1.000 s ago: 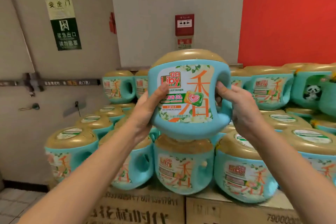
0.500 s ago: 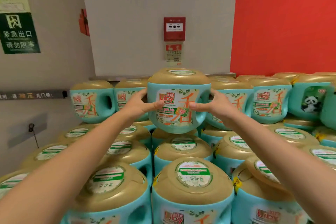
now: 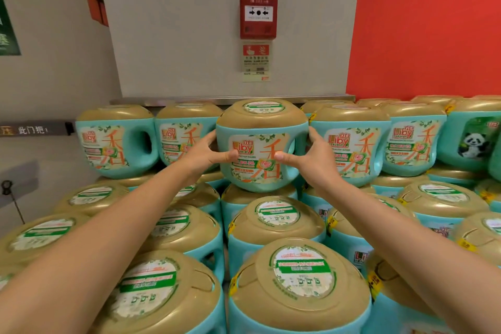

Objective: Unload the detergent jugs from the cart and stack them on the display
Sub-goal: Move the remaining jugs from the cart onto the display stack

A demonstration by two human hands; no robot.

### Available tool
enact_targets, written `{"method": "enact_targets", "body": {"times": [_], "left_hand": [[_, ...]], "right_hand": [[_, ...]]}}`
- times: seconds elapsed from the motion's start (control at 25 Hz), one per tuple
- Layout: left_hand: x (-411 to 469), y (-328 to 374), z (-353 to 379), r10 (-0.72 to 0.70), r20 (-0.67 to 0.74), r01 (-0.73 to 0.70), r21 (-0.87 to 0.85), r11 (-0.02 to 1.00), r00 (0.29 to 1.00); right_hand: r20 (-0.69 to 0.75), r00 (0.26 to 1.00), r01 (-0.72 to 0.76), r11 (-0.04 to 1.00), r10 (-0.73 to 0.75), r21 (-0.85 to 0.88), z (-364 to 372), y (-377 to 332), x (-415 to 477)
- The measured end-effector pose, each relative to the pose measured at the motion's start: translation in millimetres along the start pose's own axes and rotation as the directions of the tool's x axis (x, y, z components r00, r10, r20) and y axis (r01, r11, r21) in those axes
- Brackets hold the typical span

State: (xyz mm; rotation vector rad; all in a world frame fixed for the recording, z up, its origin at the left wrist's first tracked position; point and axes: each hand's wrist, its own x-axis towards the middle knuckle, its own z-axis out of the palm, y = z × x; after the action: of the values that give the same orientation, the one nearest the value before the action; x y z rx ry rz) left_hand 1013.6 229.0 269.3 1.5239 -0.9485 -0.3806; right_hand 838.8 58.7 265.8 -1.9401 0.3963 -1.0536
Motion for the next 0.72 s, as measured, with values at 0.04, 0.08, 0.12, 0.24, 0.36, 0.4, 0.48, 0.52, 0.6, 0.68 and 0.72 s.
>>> {"method": "enact_targets", "body": {"times": [0.04, 0.08, 0.12, 0.24, 0.36, 0.4, 0.48, 0.52, 0.6, 0.68, 0.72], "left_hand": [[1.6, -1.2, 0.2, 0.002, -0.004, -0.002, -0.006, 1.000, 1.000], [2.6, -2.6, 0.4, 0.004, -0.013, -0.004, -0.012, 1.000, 1.000], [3.4, -3.7, 1.1, 0.002, -0.027, -0.003, -0.016, 1.000, 1.000], [4.6, -7.6, 1.3, -0.057, -0.060, 0.055, -0.038, 0.998, 0.997], [3.3, -8.4, -0.3, -0.096, -0.057, 0.091, -0.086, 0.992, 0.994], [1.9, -7.5, -0.2, -0.095, -0.071, 0.089, -0.089, 0.992, 0.993], [-0.7, -8.3, 0.5, -0.075, -0.132, 0.069, -0.054, 0.996, 0.988], [-2.1, -8.5, 1.3, -0.057, -0.173, 0.056, -0.013, 0.998, 0.983], [-4.4, -7.4, 1.9, -0.031, -0.258, 0.049, 0.062, 0.997, 0.966], [-7.1, -5.0, 3.7, -0.007, -0.307, 0.042, 0.110, 0.993, 0.952], [-9.3, -3.9, 5.8, 0.016, -0.329, 0.038, 0.156, 0.987, 0.944]], "right_hand": [[-0.001, 1.000, -0.001, 1.000, 0.001, -0.025, 0.7, -0.3, 2.8], [0.003, 1.000, -0.004, 0.999, 0.004, -0.044, 1.5, -0.3, 5.1], [0.007, 1.000, -0.006, 0.998, 0.006, -0.057, 2.6, 0.0, 7.2], [0.034, 0.999, -0.004, 0.996, 0.007, -0.087, 6.0, 1.3, 11.2], [0.028, 1.000, -0.004, 0.990, 0.008, -0.141, 10.4, 3.0, 13.5], [0.020, 1.000, -0.003, 0.987, 0.006, -0.160, 11.1, 3.2, 13.9], [0.015, 1.000, -0.007, 0.985, 0.009, -0.175, 11.6, 2.5, 13.1], [0.015, 1.000, -0.009, 0.984, 0.012, -0.181, 11.8, 2.3, 12.7], [0.012, 1.000, -0.006, 0.978, 0.008, -0.209, 12.6, 1.5, 11.1], [0.011, 1.000, -0.004, 0.973, 0.006, -0.231, 12.7, 1.0, 9.2], [0.009, 1.000, -0.008, 0.973, 0.010, -0.230, 12.5, 0.9, 8.3]]}}
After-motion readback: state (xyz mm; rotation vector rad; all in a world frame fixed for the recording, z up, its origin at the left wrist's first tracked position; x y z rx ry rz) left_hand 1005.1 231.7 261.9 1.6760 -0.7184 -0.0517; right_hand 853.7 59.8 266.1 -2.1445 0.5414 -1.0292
